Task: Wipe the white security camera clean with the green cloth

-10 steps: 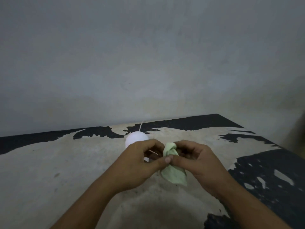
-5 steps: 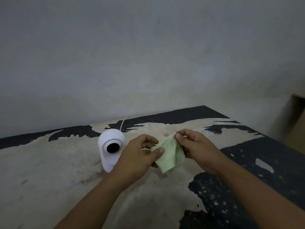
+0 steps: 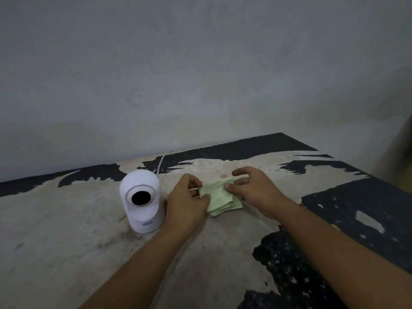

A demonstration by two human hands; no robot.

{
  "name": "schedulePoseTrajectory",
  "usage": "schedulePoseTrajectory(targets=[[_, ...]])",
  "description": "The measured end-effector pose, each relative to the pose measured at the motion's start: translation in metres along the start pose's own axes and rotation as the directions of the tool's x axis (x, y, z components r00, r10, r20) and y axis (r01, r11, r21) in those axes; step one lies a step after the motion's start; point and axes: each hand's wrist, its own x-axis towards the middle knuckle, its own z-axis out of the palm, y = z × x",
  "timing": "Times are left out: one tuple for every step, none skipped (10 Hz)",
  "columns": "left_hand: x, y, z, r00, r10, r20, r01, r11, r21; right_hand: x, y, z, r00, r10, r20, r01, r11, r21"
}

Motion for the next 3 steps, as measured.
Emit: schedulePoseTrajectory(targets=[[0.004, 0.001, 0.004, 0.997, 0.067, 0.029, -0.071, 0.985, 0.157, 0.009, 0.001, 0.006, 0.986, -0.104, -0.132, 0.072, 0.970, -0.232], [0.001, 0.008, 0.004, 0.991, 0.124, 0.053, -0.134, 0.960, 0.245, 0.011, 0.001, 0.009, 0.979, -0.147, -0.144, 0.096, 0.946, -0.310], [-0.009, 0.020, -0.003, 0.975, 0.216, 0.056, -0.223, 0.950, 0.219, 0.002, -0.005, 0.006, 0.957, -0.189, -0.222, 0.095, 0.923, -0.374]])
